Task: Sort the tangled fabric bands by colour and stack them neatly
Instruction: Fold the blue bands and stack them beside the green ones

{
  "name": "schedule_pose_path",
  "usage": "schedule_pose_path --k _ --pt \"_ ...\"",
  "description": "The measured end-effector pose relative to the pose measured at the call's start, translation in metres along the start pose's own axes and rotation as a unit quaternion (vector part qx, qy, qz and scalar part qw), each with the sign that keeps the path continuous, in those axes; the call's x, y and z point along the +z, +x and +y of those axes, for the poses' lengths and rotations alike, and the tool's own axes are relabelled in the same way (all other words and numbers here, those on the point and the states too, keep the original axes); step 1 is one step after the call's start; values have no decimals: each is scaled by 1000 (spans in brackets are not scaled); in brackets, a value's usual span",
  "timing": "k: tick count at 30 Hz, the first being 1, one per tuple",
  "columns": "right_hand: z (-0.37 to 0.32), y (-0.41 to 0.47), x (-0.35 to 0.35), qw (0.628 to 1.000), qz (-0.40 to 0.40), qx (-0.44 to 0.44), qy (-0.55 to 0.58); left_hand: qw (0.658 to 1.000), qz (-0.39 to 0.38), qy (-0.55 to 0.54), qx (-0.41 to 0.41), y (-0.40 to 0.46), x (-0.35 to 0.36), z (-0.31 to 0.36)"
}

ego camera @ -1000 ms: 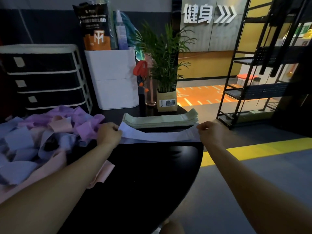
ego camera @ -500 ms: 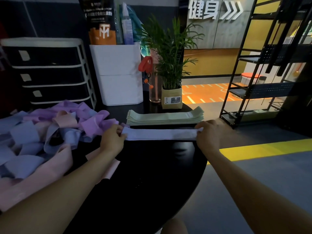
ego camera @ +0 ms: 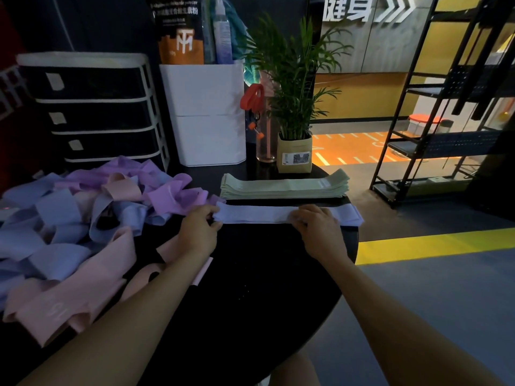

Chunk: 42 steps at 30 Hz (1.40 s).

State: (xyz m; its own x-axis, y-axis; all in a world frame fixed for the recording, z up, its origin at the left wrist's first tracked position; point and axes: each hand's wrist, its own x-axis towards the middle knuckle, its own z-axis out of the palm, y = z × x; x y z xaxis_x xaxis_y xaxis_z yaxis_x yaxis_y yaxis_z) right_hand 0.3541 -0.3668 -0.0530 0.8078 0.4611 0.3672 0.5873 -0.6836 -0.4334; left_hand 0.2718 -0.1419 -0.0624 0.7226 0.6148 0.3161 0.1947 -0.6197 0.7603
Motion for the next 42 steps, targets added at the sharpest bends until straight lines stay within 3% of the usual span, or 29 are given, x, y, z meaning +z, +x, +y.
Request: schedule_pose_path --k 10,17,22,28,31,33,42 --pt "0 -1 1 999 47 6 1 999 23 -30 -13 -2 3 3" --pt "-3 0 2 999 43 -3 -20 999 13 33 19 -2 -3 4" --pt "-5 -1 2 998 44 -7 -37 999 32 -20 -12 -5 1 13" --pt "-4 -2 1 997 43 -2 -61 999 27 44 17 -4 -3 8" --pt "-5 -2 0 997 37 0 -66 1000 30 3 -8 -3 -1 10" --pt "-5 -2 -1 997 33 -1 -67 999 22 -13 -34 -3 2 10" --pt "-13 3 -4 999 -2 10 -34 999 -31 16 -15 -1 -11 15"
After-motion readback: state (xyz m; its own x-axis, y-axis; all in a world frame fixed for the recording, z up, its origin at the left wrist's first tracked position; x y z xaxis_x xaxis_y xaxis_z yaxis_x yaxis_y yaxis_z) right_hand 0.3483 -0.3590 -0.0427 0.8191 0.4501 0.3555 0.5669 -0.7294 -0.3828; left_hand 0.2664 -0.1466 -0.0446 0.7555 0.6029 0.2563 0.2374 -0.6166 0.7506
